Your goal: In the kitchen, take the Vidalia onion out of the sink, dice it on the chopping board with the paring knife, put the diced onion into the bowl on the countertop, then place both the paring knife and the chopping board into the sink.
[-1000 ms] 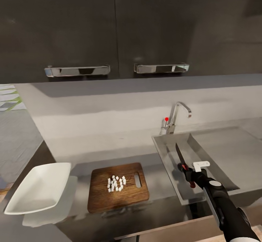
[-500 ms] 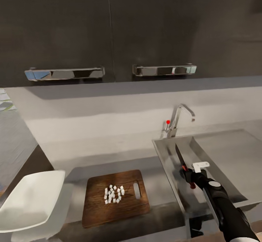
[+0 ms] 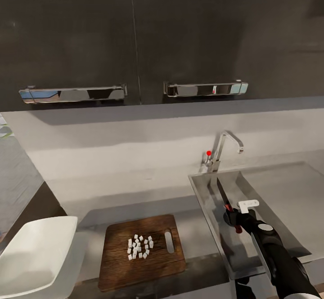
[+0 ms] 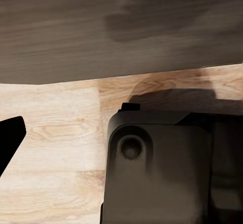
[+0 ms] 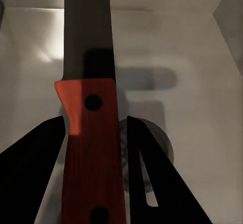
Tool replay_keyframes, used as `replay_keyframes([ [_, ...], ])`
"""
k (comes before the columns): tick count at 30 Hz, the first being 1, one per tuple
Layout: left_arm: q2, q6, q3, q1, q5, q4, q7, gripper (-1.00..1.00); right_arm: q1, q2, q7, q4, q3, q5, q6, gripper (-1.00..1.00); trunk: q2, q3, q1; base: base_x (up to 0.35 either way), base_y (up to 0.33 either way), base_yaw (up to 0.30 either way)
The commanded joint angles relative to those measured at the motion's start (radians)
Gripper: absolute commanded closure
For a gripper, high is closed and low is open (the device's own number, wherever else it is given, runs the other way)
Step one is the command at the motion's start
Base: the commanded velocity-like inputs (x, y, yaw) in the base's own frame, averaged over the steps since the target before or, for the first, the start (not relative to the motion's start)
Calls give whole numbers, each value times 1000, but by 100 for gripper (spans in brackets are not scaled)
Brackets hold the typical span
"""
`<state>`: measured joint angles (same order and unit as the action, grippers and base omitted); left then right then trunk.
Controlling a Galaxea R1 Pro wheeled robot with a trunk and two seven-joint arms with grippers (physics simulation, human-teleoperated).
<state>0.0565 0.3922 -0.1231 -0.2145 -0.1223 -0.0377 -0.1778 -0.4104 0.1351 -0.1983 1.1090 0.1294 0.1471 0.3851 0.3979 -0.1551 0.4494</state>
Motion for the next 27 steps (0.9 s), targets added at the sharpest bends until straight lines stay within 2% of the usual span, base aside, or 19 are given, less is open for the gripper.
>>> replay_keyframes([
  [1,0,7,-9,-2,-10,-4,-1,-100,-1,0,-10,2,2,9,5,100,2,-2,1,0,0,0],
  [27,0,6,-9,-2,-14,-8,-2,-100,-1,0,-10,1,2,9,5,100,177,-80,96,0,0,0],
])
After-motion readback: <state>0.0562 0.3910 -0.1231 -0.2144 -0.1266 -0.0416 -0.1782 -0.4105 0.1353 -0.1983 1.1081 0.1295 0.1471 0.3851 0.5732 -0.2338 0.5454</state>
